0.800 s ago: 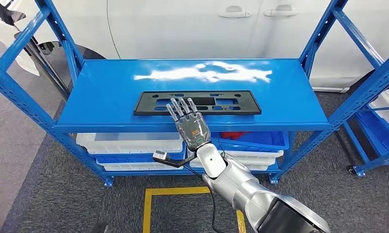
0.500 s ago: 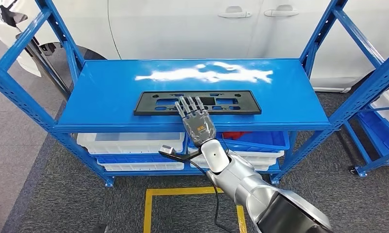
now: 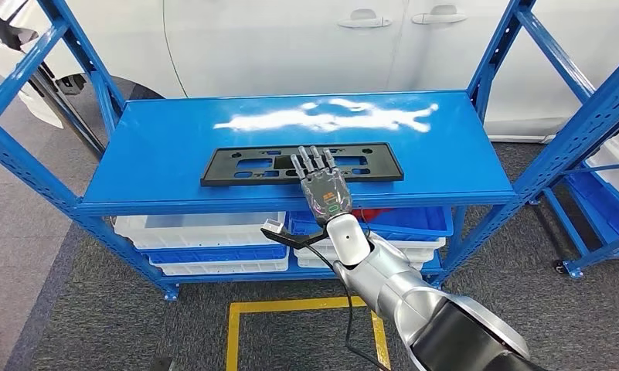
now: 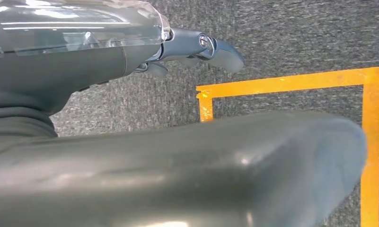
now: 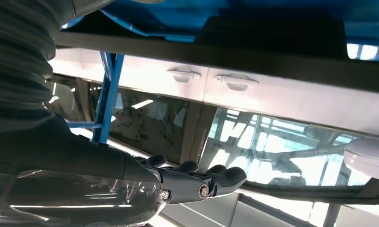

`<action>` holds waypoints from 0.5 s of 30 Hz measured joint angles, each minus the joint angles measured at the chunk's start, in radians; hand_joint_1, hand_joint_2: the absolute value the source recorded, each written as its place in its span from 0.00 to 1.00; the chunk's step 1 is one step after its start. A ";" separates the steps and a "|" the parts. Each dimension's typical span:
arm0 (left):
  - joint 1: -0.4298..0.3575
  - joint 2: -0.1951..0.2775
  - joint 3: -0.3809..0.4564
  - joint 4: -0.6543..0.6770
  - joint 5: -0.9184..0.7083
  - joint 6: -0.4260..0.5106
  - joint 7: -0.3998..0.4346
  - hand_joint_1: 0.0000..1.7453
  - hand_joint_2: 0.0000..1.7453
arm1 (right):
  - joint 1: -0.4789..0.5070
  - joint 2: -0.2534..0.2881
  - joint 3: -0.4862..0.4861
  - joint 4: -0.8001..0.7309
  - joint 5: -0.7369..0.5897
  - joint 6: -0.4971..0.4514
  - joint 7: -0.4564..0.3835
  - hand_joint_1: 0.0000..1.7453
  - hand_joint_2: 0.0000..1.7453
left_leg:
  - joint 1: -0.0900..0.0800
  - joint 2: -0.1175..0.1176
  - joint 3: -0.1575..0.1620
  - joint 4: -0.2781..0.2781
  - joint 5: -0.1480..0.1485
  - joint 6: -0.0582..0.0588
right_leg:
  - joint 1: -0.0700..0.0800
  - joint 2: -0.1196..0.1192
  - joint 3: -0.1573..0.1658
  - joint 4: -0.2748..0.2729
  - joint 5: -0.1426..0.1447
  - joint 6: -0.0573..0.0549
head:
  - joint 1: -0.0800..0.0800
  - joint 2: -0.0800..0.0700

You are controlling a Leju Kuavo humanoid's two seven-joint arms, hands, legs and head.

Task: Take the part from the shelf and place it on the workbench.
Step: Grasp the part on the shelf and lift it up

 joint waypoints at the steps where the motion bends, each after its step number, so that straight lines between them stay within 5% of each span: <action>1: -0.001 0.000 0.001 0.000 0.000 0.000 0.000 0.00 0.00 | -0.001 0.000 -0.001 0.001 0.000 0.000 0.000 0.00 1.00 | -0.002 -0.001 0.015 -0.031 0.005 0.004 | 0.002 0.000 -0.001 0.001 0.000 0.005 | 0.000 0.000; 5: -0.001 0.000 0.005 0.000 0.000 -0.001 0.000 0.00 0.00 | -0.004 0.001 -0.004 0.003 0.000 0.000 0.001 0.00 1.00 | 0.000 -0.001 0.017 -0.047 0.008 0.025 | 0.001 0.000 -0.009 0.015 -0.013 0.026 | 0.000 0.000; 7: -0.002 0.000 0.006 0.000 -0.001 -0.003 0.000 0.00 0.00 | -0.005 0.000 -0.005 0.004 0.002 0.000 0.002 0.00 1.00 | 0.003 0.000 0.018 -0.051 0.012 0.034 | -0.001 -0.001 -0.048 0.101 -0.065 0.034 | 0.000 0.000; 9: -0.002 0.000 0.007 0.000 -0.004 -0.005 0.000 0.00 0.00 | -0.003 0.000 -0.006 0.007 0.006 0.000 0.003 0.00 1.00 | 0.001 0.001 0.016 -0.050 0.012 0.038 | -0.004 -0.001 -0.116 0.244 -0.127 0.038 | 0.000 0.000; 11: -0.001 0.000 0.008 0.000 -0.006 -0.006 0.000 0.00 0.00 | 0.001 -0.001 -0.008 0.010 0.012 0.001 0.004 0.00 1.00 | 0.001 0.001 0.015 -0.049 0.011 0.038 | -0.006 -0.001 -0.147 0.302 -0.131 0.040 | 0.000 0.000; 15: -0.002 0.000 0.008 0.000 -0.007 -0.007 0.000 0.00 0.00 | -0.005 0.000 -0.011 0.011 0.020 0.001 0.005 0.00 1.00 | -0.002 -0.001 0.016 -0.041 0.004 0.029 | -0.005 -0.001 -0.038 0.065 -0.011 0.030 | 0.000 0.000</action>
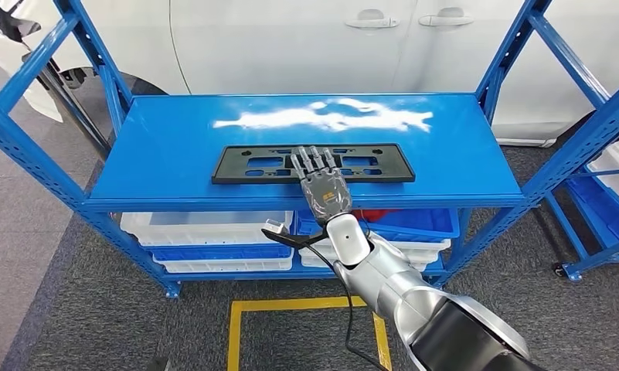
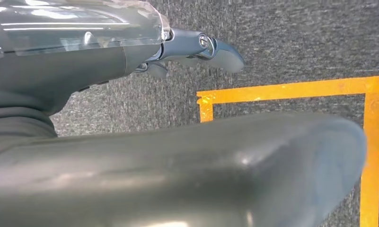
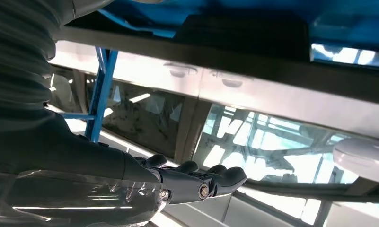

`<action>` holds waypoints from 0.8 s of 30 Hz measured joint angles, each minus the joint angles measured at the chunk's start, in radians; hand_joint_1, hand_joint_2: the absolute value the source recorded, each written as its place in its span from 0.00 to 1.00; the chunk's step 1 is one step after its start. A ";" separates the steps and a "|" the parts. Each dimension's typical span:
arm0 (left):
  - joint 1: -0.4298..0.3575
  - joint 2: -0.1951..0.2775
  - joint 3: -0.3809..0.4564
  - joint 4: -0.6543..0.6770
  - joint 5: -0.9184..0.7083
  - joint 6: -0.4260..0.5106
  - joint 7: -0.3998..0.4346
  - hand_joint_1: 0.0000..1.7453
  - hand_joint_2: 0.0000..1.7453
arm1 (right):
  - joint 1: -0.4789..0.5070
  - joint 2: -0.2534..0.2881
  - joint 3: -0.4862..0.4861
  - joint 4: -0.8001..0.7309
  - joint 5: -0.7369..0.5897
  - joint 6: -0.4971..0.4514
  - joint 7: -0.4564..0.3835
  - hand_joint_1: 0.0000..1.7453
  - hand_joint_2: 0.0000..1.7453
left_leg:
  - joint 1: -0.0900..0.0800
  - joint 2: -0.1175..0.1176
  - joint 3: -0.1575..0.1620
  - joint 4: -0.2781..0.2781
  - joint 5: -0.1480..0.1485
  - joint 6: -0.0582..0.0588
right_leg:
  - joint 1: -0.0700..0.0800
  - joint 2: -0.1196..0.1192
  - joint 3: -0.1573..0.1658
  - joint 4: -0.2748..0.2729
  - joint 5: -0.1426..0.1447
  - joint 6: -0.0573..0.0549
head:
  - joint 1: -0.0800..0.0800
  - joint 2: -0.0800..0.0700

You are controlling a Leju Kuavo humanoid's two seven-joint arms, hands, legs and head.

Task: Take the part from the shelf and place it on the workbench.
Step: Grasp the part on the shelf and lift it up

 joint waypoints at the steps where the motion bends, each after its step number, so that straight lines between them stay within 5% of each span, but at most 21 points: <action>1: -0.001 0.000 0.001 0.000 0.000 0.000 0.000 0.00 0.00 | -0.002 0.001 0.000 0.000 0.000 0.000 0.000 0.00 1.00 | -0.002 0.000 -0.001 0.002 -0.001 -0.004 | 0.001 0.000 0.017 -0.039 0.010 -0.004 | 0.000 0.000; 6: -0.001 0.002 0.006 0.000 -0.001 -0.001 -0.002 0.00 0.00 | -0.006 0.004 -0.001 0.000 0.001 0.001 0.003 0.00 1.00 | 0.001 0.001 -0.018 0.036 -0.028 -0.029 | 0.001 0.001 0.027 -0.066 0.016 -0.030 | 0.000 0.000; 9: 0.000 0.001 0.006 0.000 -0.001 -0.001 -0.004 0.00 0.00 | -0.006 0.007 -0.001 0.000 0.001 0.001 0.004 0.00 1.00 | 0.004 0.001 -0.104 0.219 -0.115 -0.040 | 0.001 -0.001 0.030 -0.069 0.016 -0.040 | 0.000 0.000; 11: 0.002 0.001 0.007 0.000 -0.001 -0.002 -0.005 0.00 0.00 | -0.002 0.007 -0.001 0.002 0.001 0.001 0.004 0.00 1.00 | 0.005 0.001 -0.147 0.297 -0.128 -0.042 | 0.002 0.000 0.031 -0.068 0.015 -0.040 | 0.000 0.000; 12: 0.003 0.001 0.007 0.000 -0.001 -0.002 -0.005 0.00 0.00 | -0.001 0.007 -0.002 0.002 0.001 0.001 0.004 0.00 1.00 | 0.005 0.001 -0.141 0.280 -0.107 -0.041 | 0.002 0.000 0.032 -0.067 0.014 -0.039 | 0.000 0.000; 14: 0.003 0.002 0.007 0.000 -0.001 -0.002 -0.005 0.00 0.00 | -0.001 0.007 -0.002 0.002 0.001 0.001 0.004 0.00 1.00 | 0.005 0.002 -0.080 0.149 -0.033 -0.037 | 0.002 0.001 0.037 -0.066 0.009 -0.036 | 0.000 0.000; 16: 0.001 0.002 0.007 0.000 -0.001 -0.002 -0.006 0.00 0.00 | -0.004 0.007 -0.002 0.002 0.001 0.001 0.004 0.00 1.00 | 0.001 0.001 -0.022 0.029 0.005 -0.028 | 0.005 0.002 0.039 -0.063 0.004 -0.027 | 0.000 0.000; 21: 0.000 0.002 0.008 0.000 -0.004 -0.005 -0.008 0.00 0.00 | -0.009 0.007 -0.002 0.002 0.001 0.001 0.005 0.00 1.00 | 0.002 0.000 -0.005 -0.005 0.007 0.000 | 0.006 0.002 0.028 -0.040 -0.016 -0.001 | 0.000 0.000; 24: -0.002 0.002 0.009 0.000 -0.008 -0.005 -0.008 0.00 0.00 | -0.008 0.007 -0.002 0.003 0.001 0.001 0.005 0.00 1.00 | 0.002 0.001 -0.002 -0.010 0.007 0.011 | 0.001 0.000 -0.060 0.138 -0.099 0.010 | 0.000 0.000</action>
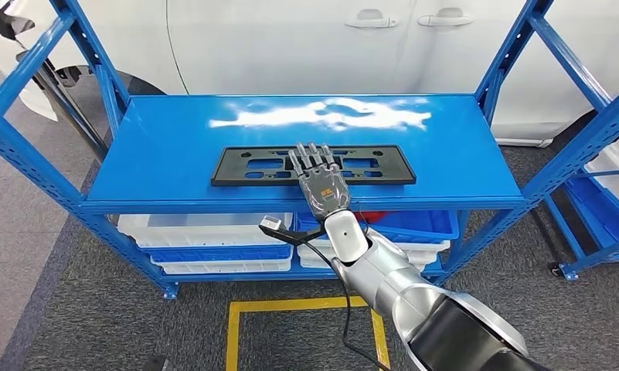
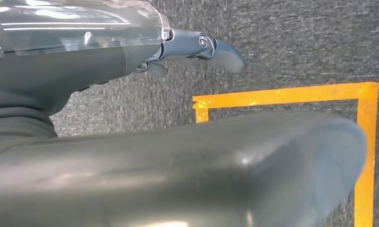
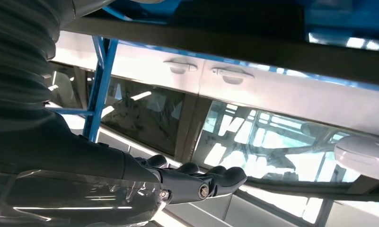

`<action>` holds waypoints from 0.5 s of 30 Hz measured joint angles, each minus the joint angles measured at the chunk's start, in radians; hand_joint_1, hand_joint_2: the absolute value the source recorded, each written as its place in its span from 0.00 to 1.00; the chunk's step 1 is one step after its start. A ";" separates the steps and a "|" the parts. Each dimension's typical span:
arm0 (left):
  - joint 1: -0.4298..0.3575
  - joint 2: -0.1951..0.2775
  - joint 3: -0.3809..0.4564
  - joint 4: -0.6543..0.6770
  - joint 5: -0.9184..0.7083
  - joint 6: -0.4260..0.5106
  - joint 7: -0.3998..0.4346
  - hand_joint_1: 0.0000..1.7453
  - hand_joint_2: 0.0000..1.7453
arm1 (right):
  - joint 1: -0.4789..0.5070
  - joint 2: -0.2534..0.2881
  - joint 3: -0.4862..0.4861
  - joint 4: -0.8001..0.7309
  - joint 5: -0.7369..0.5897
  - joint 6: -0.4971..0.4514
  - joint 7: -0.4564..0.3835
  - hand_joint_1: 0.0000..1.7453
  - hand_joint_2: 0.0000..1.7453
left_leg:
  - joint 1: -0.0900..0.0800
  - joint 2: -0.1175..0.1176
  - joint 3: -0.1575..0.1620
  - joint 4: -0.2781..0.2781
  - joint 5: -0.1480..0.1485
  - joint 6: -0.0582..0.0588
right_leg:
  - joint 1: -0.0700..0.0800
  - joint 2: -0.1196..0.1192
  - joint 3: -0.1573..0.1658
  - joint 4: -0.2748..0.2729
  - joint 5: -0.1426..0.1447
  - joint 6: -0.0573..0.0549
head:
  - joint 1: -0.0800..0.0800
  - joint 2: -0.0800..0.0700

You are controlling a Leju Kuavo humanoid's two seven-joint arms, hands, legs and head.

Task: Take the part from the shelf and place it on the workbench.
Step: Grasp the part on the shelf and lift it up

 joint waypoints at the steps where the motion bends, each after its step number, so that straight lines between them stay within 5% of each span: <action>1: 0.000 0.000 0.000 0.000 -0.001 0.000 0.000 0.00 0.00 | 0.003 0.000 0.000 0.001 0.000 0.000 0.000 0.00 1.00 | -0.001 0.000 0.001 0.000 -0.001 0.001 | -0.001 0.000 -0.035 0.063 -0.019 0.002 | 0.000 0.000; 3: 0.001 0.000 0.001 0.000 -0.002 0.000 0.000 0.00 0.00 | 0.008 -0.001 0.000 0.002 0.000 0.000 -0.001 0.00 1.00 | -0.001 -0.001 0.004 0.002 -0.005 0.002 | -0.002 0.000 -0.057 0.084 0.002 0.003 | 0.000 0.000; 5: 0.001 0.000 0.001 0.000 -0.002 0.000 0.000 0.00 0.00 | 0.008 -0.001 -0.002 0.002 0.000 -0.001 -0.002 0.00 1.00 | -0.002 -0.003 0.012 0.003 -0.012 -0.002 | -0.001 0.000 -0.005 -0.042 0.082 -0.004 | 0.000 0.000; 7: 0.000 -0.001 0.002 0.000 -0.004 -0.001 0.000 0.00 0.00 | 0.005 -0.001 -0.005 0.002 0.000 -0.001 -0.003 0.00 1.00 | -0.005 -0.003 0.016 0.006 -0.019 -0.009 | 0.003 0.000 0.051 -0.165 0.130 -0.013 | 0.000 0.000; 12: -0.001 0.000 0.009 0.000 -0.005 -0.004 -0.001 0.00 0.00 | 0.002 0.001 -0.007 0.001 0.000 -0.001 -0.003 0.00 1.00 | -0.004 -0.001 0.014 0.022 -0.039 -0.034 | 0.003 0.001 0.076 -0.211 0.129 -0.037 | 0.000 0.000; 15: 0.000 0.000 0.013 0.000 -0.006 -0.004 -0.002 0.00 0.00 | -0.001 0.005 -0.007 0.000 0.000 -0.002 -0.003 0.00 1.00 | 0.001 0.000 -0.065 0.186 -0.111 -0.047 | -0.001 -0.002 0.094 -0.219 0.122 -0.049 | 0.000 0.000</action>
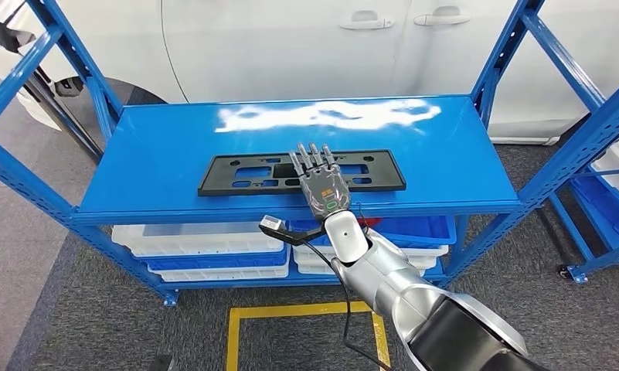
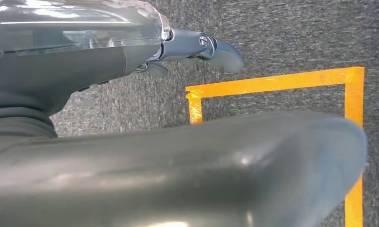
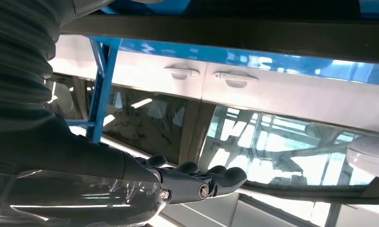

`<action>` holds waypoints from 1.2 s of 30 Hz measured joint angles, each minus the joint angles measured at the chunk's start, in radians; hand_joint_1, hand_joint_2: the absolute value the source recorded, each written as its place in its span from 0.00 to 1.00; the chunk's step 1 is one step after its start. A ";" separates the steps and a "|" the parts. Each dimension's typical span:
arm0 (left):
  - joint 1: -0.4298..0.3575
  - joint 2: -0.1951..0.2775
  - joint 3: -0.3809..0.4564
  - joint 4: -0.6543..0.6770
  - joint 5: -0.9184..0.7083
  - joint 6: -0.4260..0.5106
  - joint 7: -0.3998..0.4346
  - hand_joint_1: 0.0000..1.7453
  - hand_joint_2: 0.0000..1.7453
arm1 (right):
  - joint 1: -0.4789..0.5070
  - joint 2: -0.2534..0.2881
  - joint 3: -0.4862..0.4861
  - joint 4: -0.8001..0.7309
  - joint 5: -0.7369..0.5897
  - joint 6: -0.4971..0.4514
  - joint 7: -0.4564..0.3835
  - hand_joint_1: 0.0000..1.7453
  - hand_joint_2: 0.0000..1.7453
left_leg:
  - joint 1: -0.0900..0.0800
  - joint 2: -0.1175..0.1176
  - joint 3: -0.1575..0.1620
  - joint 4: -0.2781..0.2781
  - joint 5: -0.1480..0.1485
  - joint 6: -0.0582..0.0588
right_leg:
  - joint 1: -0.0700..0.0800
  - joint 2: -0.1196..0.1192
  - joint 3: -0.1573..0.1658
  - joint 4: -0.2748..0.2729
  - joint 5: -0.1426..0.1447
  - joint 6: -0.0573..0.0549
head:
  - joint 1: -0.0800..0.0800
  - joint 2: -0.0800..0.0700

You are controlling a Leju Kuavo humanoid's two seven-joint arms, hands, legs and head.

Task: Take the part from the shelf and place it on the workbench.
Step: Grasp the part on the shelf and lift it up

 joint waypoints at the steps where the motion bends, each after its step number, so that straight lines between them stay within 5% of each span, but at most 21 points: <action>1: 0.001 0.000 0.001 0.000 0.000 0.000 0.000 0.00 0.00 | 0.001 0.001 0.000 0.000 0.000 0.000 -0.001 0.00 1.00 | 0.002 0.000 -0.039 0.066 -0.019 -0.004 | 0.000 0.000 0.004 0.000 -0.004 -0.001 | 0.000 0.000; 3: 0.004 0.000 0.002 0.000 0.000 0.000 0.000 0.00 0.00 | 0.005 0.001 0.000 0.000 0.000 0.000 -0.003 0.00 1.00 | 0.004 0.000 -0.077 0.108 -0.006 -0.008 | 0.000 0.001 0.013 0.002 -0.012 0.000 | 0.000 0.000; 7: 0.005 0.001 0.002 0.000 0.000 0.000 0.000 0.00 0.00 | 0.005 0.003 0.000 0.000 0.000 0.000 -0.006 0.00 1.00 | 0.003 0.001 0.021 -0.129 0.129 0.001 | 0.003 0.003 0.038 0.007 -0.037 0.014 | 0.000 0.000; 12: 0.005 0.001 0.003 0.000 -0.005 0.000 -0.001 0.00 0.00 | 0.004 0.004 -0.001 0.000 0.000 -0.003 -0.009 0.00 1.00 | 0.002 0.000 0.047 -0.179 0.123 0.030 | 0.004 0.002 0.037 0.020 -0.058 0.041 | 0.000 0.000; 14: 0.003 0.001 0.003 0.000 -0.007 0.000 -0.001 0.00 0.00 | 0.003 0.004 -0.001 0.000 0.000 -0.005 -0.012 0.00 1.00 | 0.004 0.000 0.053 -0.184 0.120 0.040 | 0.002 0.002 -0.005 0.105 -0.100 0.048 | 0.000 0.000; 17: 0.002 0.002 0.005 0.000 -0.008 0.001 -0.002 0.00 0.00 | 0.009 0.003 -0.001 0.001 0.000 -0.003 -0.017 0.00 1.00 | 0.001 0.000 0.059 -0.183 0.110 0.047 | 0.000 0.002 -0.125 0.297 -0.156 0.052 | 0.000 0.000; 19: 0.003 0.002 0.006 0.000 -0.010 0.000 -0.004 0.00 0.00 | 0.012 0.002 0.000 0.002 0.000 0.003 -0.021 0.00 1.00 | 0.000 -0.001 0.071 -0.182 0.101 0.046 | 0.000 0.002 -0.143 0.289 -0.111 0.050 | 0.000 0.000; 21: 0.003 0.001 0.007 0.000 -0.010 0.000 -0.005 0.00 0.00 | 0.011 0.002 0.001 0.003 0.000 0.021 -0.029 0.00 1.00 | -0.001 -0.003 0.090 -0.182 0.088 0.042 | 0.001 0.002 -0.092 0.154 -0.021 0.042 | 0.000 0.000; 23: 0.000 0.001 0.008 0.000 -0.010 -0.001 -0.008 0.00 0.00 | 0.007 0.003 0.006 0.004 0.000 0.059 -0.041 0.00 1.00 | -0.004 -0.003 0.101 -0.180 0.077 0.034 | 0.005 0.002 -0.045 0.044 0.023 0.033 | 0.000 0.000; 27: -0.004 0.001 0.014 0.000 -0.008 -0.004 -0.018 0.00 0.00 | 0.001 0.007 0.017 0.004 -0.002 0.155 -0.062 0.92 1.00 | -0.003 -0.001 0.102 -0.176 0.060 0.012 | 0.005 0.004 -0.030 0.014 0.015 0.014 | 0.000 0.000; 29: -0.005 0.001 0.019 0.000 -0.006 -0.006 -0.022 0.00 0.00 | -0.004 0.016 0.018 0.005 -0.008 0.209 -0.072 0.99 1.00 | -0.001 0.000 0.075 -0.110 0.023 0.002 | 0.000 0.003 -0.018 0.004 0.014 0.004 | 0.000 0.000; 32: -0.005 0.000 0.027 0.000 -0.003 -0.009 -0.025 0.00 0.00 | -0.008 0.028 0.018 0.007 -0.015 0.266 -0.083 1.00 1.00 | 0.002 0.000 -0.033 0.086 -0.049 -0.009 | 0.002 0.002 -0.012 0.004 0.006 -0.004 | 0.000 0.000; 34: -0.004 0.000 0.032 0.000 0.000 -0.009 -0.029 0.00 0.00 | -0.007 0.031 0.018 0.008 -0.019 0.282 -0.088 1.00 1.00 | 0.002 0.000 -0.055 0.095 -0.019 -0.010 | 0.002 0.003 -0.006 0.005 0.001 -0.002 | 0.000 0.000; 36: -0.004 0.000 0.035 0.000 0.002 -0.009 -0.035 0.00 0.00 | -0.008 0.034 0.018 0.008 -0.021 0.289 -0.091 1.00 1.00 | 0.002 0.001 -0.004 -0.036 0.066 -0.005 | 0.002 0.004 0.004 0.007 -0.007 0.002 | 0.000 0.000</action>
